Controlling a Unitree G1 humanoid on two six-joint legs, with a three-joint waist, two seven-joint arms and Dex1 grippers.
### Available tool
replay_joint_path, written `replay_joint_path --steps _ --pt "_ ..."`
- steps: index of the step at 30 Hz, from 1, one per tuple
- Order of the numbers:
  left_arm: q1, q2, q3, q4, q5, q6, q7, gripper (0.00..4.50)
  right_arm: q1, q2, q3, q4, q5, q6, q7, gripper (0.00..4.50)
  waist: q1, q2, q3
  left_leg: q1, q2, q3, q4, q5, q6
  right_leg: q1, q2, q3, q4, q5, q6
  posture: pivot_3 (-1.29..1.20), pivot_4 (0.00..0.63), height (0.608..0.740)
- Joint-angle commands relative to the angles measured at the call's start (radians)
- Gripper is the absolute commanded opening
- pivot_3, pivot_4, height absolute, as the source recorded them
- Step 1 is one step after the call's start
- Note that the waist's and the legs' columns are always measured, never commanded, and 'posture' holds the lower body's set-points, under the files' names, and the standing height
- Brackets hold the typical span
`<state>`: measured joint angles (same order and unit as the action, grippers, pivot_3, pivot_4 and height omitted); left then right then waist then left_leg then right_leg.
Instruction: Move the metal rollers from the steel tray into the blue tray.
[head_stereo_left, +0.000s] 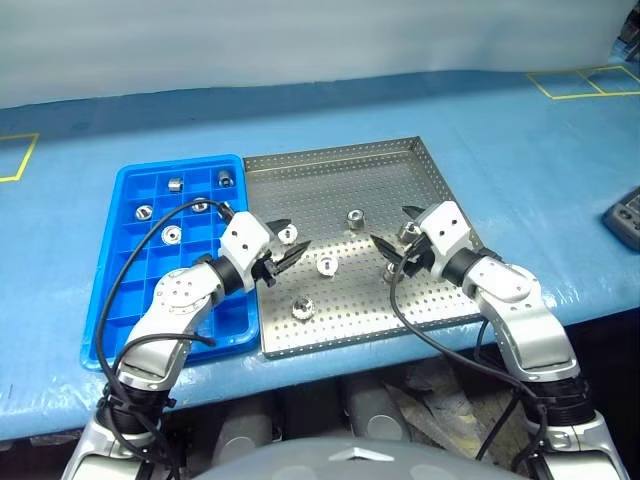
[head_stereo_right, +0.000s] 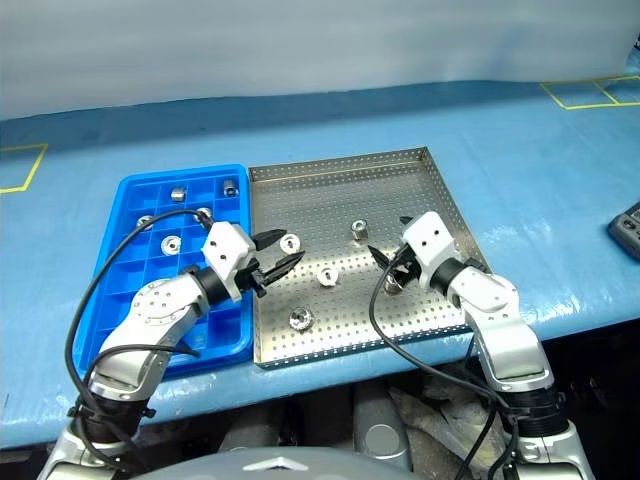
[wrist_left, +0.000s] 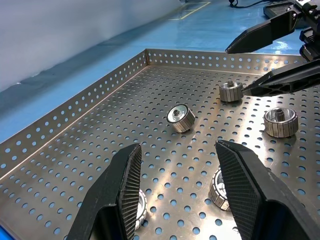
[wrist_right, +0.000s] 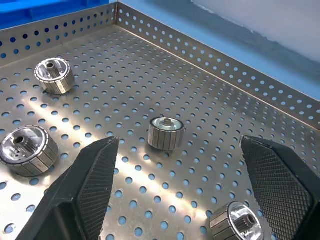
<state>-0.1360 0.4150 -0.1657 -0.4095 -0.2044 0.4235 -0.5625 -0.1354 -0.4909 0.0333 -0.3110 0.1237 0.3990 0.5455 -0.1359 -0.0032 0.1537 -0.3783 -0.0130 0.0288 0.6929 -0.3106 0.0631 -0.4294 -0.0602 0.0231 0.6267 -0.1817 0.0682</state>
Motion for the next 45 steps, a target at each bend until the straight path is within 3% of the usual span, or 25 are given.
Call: replay_joint_path --steps 1,23,29,45 --pt "-0.009 -0.007 0.005 -0.027 0.000 -0.024 0.002 2.59 -0.017 0.005 -0.002 -0.006 -0.004 -0.023 -0.007 4.12 0.002 0.000 0.000 0.000 0.000 0.000 0.000 0.000 0.000 0.000 0.000 0.000 0.000 0.000 0.000 -0.23 0.150 0.740" --pt "-0.003 -0.005 0.017 -0.034 -0.024 0.034 0.006 2.59 -0.017 0.017 0.007 -0.009 -0.007 -0.017 0.000 4.12 0.003 0.000 0.000 0.000 0.000 0.000 0.000 0.000 0.000 0.000 0.000 0.000 0.000 0.000 0.000 -0.23 0.150 0.740" --pt "-0.005 -0.004 -0.036 -0.033 -0.046 0.118 -0.026 2.59 -0.011 0.025 0.014 -0.016 -0.009 -0.023 -0.006 4.12 0.002 0.000 0.000 0.000 0.000 0.000 0.000 0.000 0.000 0.000 0.000 0.000 0.000 0.000 0.000 -0.24 0.150 0.740" --pt "-0.153 -0.057 -0.220 0.075 0.080 0.235 0.024 2.59 0.032 0.031 -0.003 -0.060 -0.009 -0.021 -0.032 4.12 -0.018 0.000 0.000 0.000 -0.001 0.000 0.003 0.000 0.001 0.001 0.000 0.000 0.000 0.000 0.001 -0.29 0.150 0.740"
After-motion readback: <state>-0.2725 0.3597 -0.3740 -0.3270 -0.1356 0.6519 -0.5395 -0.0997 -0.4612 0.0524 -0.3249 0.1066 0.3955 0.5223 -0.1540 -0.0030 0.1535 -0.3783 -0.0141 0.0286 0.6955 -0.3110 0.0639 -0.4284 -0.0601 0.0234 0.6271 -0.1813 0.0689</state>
